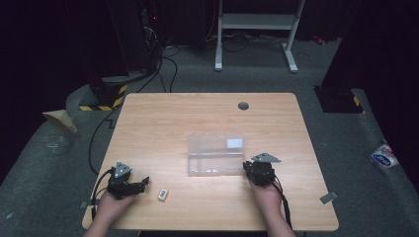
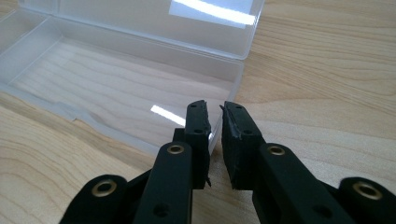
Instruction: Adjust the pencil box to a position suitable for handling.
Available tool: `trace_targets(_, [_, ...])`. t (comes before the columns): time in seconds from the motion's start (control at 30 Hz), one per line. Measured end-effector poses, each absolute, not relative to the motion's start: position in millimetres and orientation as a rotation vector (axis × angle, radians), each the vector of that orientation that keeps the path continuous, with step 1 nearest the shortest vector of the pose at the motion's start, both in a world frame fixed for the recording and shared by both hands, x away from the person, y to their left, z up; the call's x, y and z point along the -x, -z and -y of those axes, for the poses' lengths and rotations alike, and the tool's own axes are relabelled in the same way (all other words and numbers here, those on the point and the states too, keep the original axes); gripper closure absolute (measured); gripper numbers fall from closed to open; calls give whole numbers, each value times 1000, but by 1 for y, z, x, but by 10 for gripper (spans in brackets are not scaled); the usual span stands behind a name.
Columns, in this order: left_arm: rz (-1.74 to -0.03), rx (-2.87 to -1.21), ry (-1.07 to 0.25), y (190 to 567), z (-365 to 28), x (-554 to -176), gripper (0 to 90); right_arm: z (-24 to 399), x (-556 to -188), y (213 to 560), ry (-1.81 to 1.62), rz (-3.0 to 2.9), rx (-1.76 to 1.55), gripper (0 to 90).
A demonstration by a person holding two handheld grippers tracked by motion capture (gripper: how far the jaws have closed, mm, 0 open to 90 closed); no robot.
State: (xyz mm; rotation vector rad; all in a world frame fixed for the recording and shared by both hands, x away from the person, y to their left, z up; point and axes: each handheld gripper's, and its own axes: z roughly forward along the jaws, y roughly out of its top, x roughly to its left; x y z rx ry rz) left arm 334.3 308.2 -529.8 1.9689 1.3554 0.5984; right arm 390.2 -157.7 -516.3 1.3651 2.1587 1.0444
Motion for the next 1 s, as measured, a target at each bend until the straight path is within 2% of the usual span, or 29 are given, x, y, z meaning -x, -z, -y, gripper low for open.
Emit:
trace_targets(0.3, [-1357,-1968,-599,530,-308,-334,162,157,-389,516,-1048,-2163,-1354,780])
trace_targets(0.47, [-1357,-1968,-600,530,-308,-334,162,158,-389,514,-1079,-2152,-1369,698])
trace_targets(1.0, [-1360,-1968,-602,530,-308,-334,164,163,-384,505,-1128,-2110,-1349,544])
